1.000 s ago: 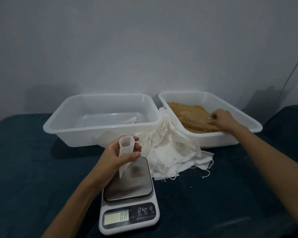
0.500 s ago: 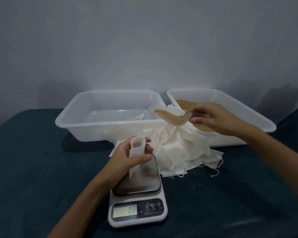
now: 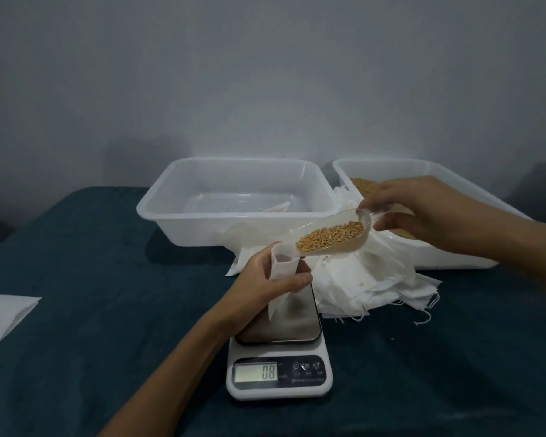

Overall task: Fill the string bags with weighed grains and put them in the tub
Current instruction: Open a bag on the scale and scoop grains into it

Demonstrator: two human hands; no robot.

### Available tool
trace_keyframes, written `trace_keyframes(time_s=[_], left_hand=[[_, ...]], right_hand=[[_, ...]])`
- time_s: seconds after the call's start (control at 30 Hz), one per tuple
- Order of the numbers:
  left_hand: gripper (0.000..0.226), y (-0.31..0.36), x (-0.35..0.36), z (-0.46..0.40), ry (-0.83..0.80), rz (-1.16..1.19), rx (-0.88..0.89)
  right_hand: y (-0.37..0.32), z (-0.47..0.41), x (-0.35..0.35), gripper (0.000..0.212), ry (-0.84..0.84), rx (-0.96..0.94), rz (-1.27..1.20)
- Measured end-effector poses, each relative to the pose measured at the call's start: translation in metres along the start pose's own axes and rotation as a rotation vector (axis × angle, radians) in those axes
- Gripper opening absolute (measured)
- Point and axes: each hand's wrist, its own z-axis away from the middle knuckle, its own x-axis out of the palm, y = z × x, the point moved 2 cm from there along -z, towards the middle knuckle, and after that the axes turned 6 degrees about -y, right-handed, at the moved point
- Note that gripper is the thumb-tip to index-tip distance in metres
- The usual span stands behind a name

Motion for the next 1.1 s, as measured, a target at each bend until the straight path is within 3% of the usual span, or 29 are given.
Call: trace_keyframes(time_s=[0.47, 1.1], left_hand=[[0.041, 0.008, 0.006, 0.002, -0.044, 0.065, 0.025], [0.038, 0.008, 0.005, 0.002, -0.039, 0.09, 0.015]], right_hand=[[-0.023, -0.002, -0.017, 0.032, 0.004, -0.034, 0.293], [-0.018, -0.008, -0.01, 0.031, 0.02, -0.046, 0.335]])
